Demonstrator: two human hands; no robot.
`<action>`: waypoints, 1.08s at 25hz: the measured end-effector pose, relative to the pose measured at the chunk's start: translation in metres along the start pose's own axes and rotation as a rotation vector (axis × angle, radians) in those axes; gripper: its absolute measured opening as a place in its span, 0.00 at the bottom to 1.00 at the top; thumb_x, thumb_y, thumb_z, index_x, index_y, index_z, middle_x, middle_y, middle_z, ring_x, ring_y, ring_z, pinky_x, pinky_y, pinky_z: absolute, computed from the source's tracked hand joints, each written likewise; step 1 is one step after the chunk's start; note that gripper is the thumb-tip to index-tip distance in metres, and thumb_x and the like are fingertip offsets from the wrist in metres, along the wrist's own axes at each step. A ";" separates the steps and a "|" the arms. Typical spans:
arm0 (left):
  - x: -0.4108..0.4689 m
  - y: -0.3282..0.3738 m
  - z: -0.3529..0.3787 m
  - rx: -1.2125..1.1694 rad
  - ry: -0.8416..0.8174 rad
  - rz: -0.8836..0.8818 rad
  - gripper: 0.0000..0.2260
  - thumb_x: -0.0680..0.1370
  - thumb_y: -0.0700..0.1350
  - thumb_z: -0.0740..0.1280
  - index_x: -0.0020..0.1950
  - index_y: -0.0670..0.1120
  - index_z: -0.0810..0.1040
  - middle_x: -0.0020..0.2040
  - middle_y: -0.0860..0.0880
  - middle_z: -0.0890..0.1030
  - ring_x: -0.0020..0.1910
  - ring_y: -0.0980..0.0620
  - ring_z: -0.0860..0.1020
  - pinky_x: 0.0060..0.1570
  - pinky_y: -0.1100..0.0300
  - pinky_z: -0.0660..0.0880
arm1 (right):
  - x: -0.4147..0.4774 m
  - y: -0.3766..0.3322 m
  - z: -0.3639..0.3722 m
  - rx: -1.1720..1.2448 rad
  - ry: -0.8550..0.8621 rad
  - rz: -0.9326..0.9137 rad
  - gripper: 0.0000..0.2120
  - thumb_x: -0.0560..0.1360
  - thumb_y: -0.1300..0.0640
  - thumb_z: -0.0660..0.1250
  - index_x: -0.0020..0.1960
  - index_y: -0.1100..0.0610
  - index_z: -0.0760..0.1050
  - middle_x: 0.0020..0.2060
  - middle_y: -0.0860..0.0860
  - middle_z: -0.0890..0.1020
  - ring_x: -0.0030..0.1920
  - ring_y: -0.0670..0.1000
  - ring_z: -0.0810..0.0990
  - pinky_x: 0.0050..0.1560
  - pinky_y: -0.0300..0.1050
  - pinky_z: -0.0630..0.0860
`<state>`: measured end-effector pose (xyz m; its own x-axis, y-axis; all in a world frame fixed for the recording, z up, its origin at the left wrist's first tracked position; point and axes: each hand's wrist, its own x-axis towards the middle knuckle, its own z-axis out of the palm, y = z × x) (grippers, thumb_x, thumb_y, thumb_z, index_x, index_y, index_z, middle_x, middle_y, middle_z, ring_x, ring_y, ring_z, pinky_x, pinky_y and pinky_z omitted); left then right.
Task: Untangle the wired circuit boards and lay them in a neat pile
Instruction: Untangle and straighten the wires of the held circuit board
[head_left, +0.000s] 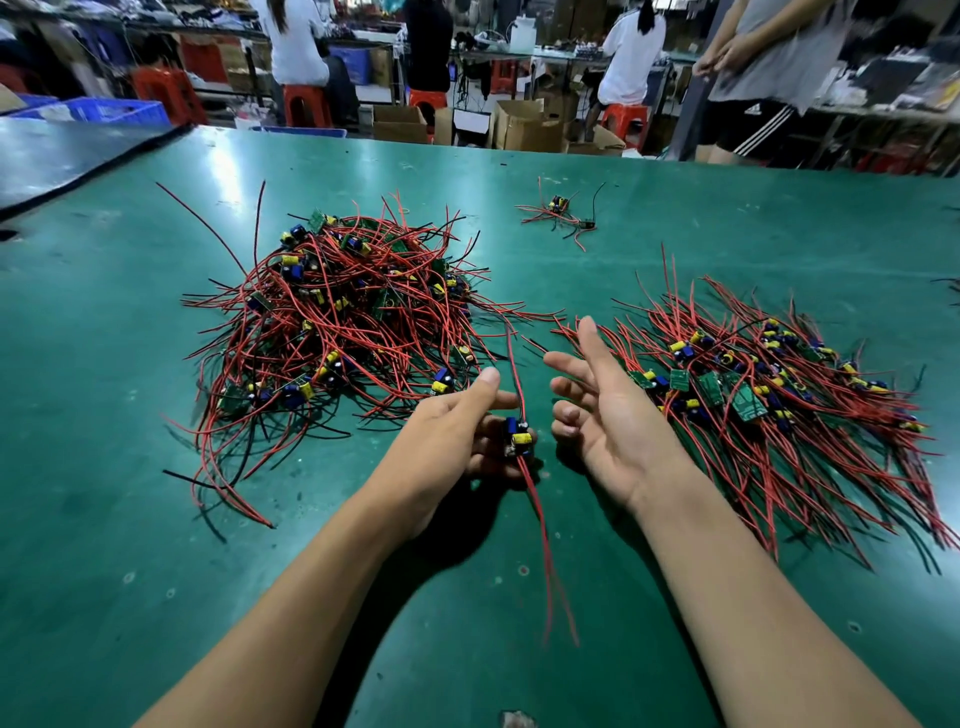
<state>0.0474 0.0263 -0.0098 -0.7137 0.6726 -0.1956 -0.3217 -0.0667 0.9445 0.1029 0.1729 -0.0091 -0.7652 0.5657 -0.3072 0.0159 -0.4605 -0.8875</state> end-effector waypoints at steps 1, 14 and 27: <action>0.001 0.000 0.000 -0.012 0.002 -0.002 0.21 0.82 0.56 0.59 0.57 0.40 0.78 0.41 0.40 0.82 0.37 0.46 0.81 0.37 0.52 0.82 | -0.002 0.001 0.001 -0.070 -0.002 -0.036 0.28 0.71 0.34 0.70 0.55 0.58 0.81 0.36 0.48 0.74 0.26 0.44 0.67 0.26 0.37 0.64; 0.004 -0.007 -0.012 0.596 0.248 0.421 0.13 0.80 0.47 0.66 0.65 0.49 0.78 0.53 0.51 0.82 0.38 0.53 0.80 0.43 0.59 0.77 | -0.011 0.002 -0.003 -0.988 0.226 -0.736 0.17 0.77 0.62 0.71 0.65 0.58 0.80 0.59 0.54 0.83 0.60 0.52 0.80 0.66 0.41 0.69; 0.013 -0.002 -0.025 0.784 0.453 0.333 0.14 0.76 0.37 0.68 0.60 0.49 0.80 0.50 0.49 0.84 0.43 0.50 0.81 0.52 0.57 0.77 | -0.014 0.014 0.004 -1.324 0.169 -0.756 0.13 0.79 0.54 0.68 0.61 0.55 0.82 0.59 0.51 0.80 0.62 0.54 0.75 0.65 0.50 0.68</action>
<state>0.0229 0.0167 -0.0210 -0.9184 0.3493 0.1857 0.3303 0.4189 0.8458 0.1111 0.1556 -0.0162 -0.7795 0.4905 0.3896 0.2827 0.8305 -0.4800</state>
